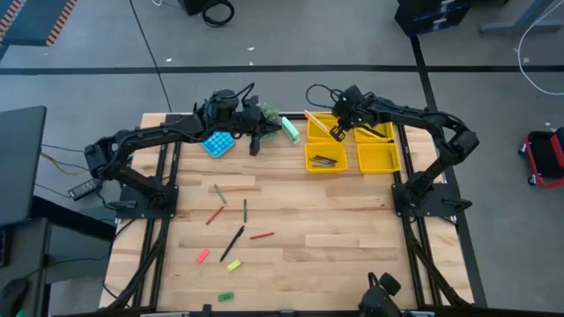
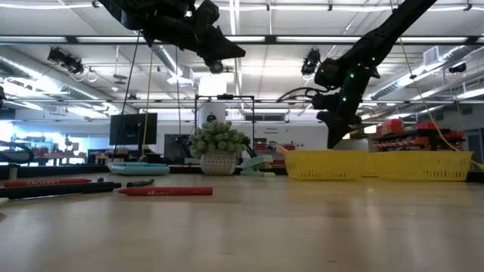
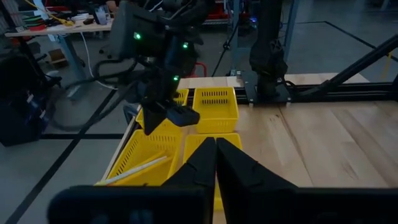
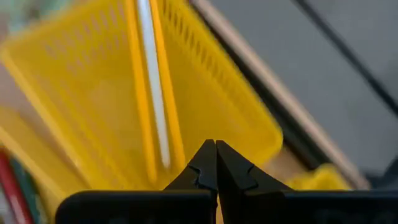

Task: Sort crayons/erasers/pens/pencils in bins
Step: Adjust the top left yellow bin

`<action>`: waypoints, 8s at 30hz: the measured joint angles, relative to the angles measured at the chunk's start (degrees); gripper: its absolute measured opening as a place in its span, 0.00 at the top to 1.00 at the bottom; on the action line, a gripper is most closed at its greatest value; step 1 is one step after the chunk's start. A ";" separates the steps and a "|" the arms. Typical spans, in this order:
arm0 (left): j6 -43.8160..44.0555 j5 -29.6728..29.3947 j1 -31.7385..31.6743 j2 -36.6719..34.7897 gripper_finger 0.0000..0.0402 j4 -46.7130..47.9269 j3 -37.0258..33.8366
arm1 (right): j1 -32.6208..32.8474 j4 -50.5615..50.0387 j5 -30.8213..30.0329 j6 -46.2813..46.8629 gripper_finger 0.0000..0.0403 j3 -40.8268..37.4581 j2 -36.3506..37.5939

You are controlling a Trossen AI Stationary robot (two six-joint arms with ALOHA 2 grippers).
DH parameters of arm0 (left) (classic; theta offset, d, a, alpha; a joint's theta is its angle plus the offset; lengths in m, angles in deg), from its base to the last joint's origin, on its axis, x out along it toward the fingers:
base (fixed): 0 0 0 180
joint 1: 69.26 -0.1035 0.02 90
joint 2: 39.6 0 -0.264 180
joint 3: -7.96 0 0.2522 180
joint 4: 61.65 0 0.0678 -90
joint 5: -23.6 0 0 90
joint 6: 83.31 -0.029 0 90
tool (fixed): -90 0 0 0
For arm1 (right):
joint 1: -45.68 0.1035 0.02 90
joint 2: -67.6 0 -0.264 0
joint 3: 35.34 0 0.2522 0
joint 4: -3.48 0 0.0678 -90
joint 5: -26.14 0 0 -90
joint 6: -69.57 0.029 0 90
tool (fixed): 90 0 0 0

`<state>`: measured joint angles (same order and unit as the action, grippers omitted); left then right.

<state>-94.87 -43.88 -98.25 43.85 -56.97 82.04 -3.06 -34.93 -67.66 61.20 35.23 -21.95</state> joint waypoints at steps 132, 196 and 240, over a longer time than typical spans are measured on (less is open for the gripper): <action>0.36 0.00 -0.09 -0.01 0.95 7.78 0.04 | 9.57 -5.30 11.35 10.56 0.76 17.25 -11.91; 0.08 -0.02 -0.02 -0.05 0.94 5.90 0.04 | 14.08 -18.93 -0.92 28.77 0.90 15.51 -12.02; -1.10 -0.70 -0.09 0.01 0.96 6.29 0.04 | 16.51 -9.12 -3.99 28.16 0.90 11.78 -11.91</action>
<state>-95.98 -44.58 -98.34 43.86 -50.68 82.08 13.45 -44.04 -71.66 89.36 47.01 -33.87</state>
